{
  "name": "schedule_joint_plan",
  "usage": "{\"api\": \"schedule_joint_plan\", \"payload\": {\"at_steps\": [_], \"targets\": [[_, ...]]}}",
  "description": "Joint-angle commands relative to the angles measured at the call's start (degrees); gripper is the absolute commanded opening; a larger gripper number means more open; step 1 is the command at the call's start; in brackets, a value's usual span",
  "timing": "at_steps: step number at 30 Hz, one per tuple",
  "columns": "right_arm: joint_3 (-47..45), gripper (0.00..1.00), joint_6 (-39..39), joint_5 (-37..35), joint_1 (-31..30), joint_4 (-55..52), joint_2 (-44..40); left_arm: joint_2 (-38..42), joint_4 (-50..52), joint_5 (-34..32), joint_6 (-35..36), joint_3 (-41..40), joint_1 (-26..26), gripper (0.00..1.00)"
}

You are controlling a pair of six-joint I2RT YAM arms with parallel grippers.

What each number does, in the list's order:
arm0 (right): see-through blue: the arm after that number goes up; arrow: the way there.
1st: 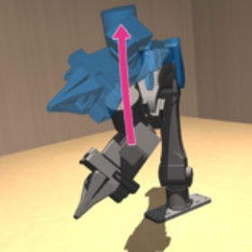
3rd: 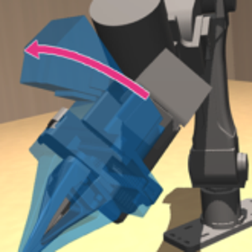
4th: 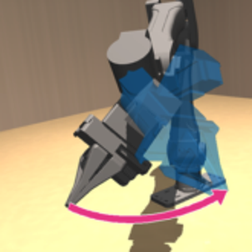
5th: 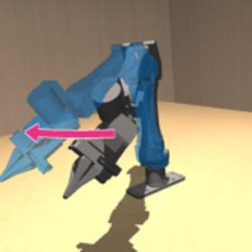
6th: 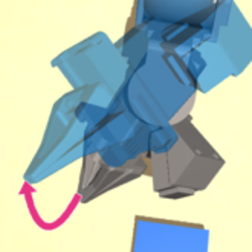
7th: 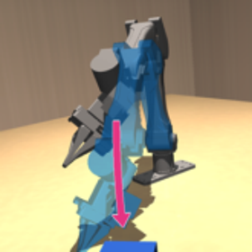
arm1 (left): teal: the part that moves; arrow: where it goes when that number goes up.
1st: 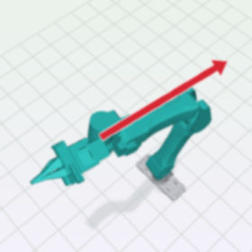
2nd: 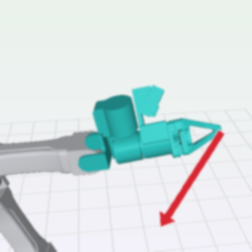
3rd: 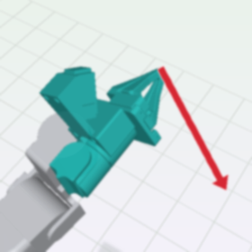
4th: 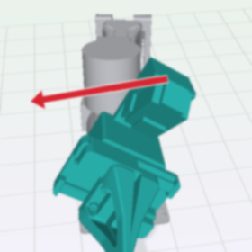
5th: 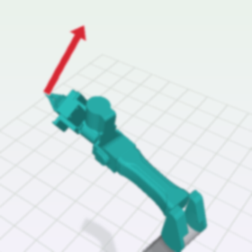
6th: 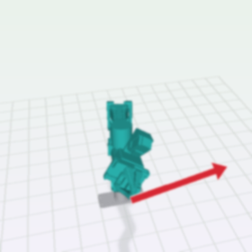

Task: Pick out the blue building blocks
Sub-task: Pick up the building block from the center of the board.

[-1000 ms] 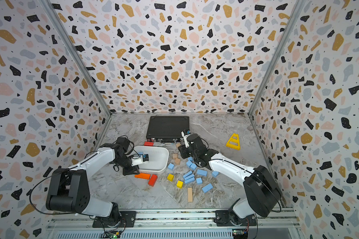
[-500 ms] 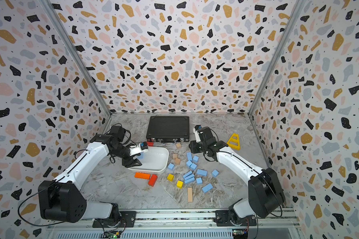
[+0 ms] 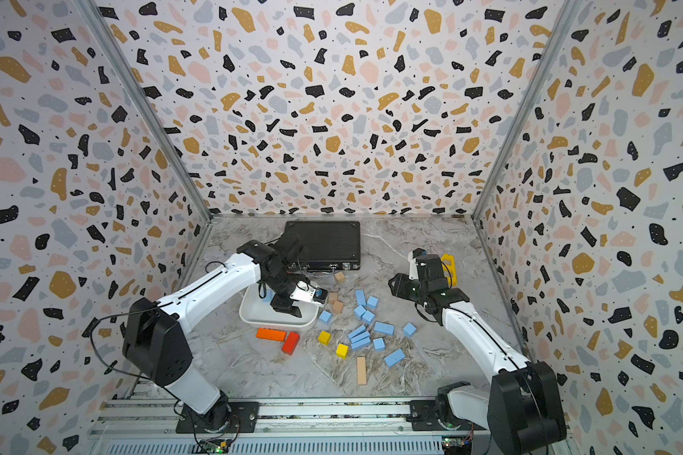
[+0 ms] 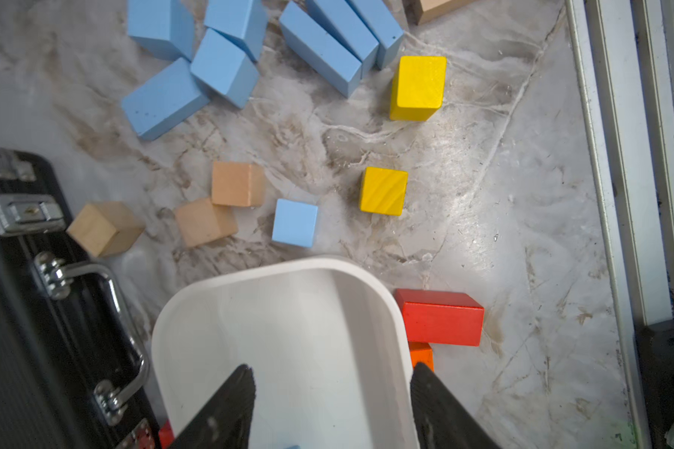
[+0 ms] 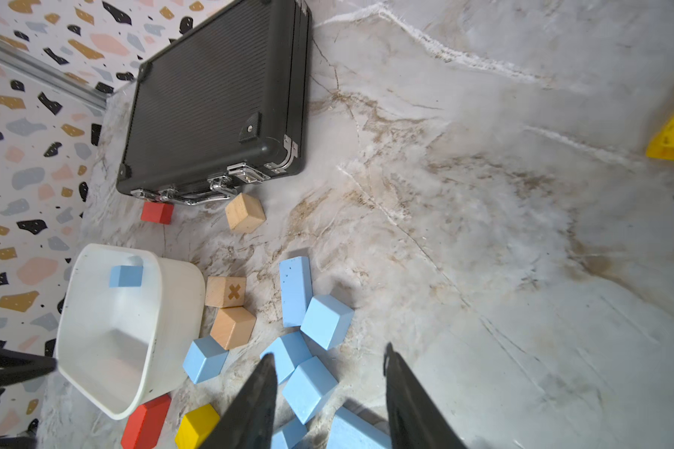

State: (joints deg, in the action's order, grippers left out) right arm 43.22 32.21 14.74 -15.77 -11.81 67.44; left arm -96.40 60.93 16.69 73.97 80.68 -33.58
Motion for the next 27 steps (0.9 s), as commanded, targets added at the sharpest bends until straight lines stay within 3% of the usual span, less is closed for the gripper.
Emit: {"api": "schedule_joint_plan", "payload": {"at_steps": [1,8,27], "targets": [[-1.7,0.48,2.2,-0.2,0.4,1.4,-3.5,-2.6,-2.0,-3.7,-2.6,1.4,-4.0,0.65],[-6.0,0.48,7.2,-0.1,0.4,6.2,-6.4,-8.1,-10.2,-6.5,-8.5,1.1,-9.0,0.65],[-7.5,0.47,6.0,0.9,0.4,5.3,-8.3,-15.8,-14.3,-11.9,-10.3,0.5,-9.5,0.60]]}}
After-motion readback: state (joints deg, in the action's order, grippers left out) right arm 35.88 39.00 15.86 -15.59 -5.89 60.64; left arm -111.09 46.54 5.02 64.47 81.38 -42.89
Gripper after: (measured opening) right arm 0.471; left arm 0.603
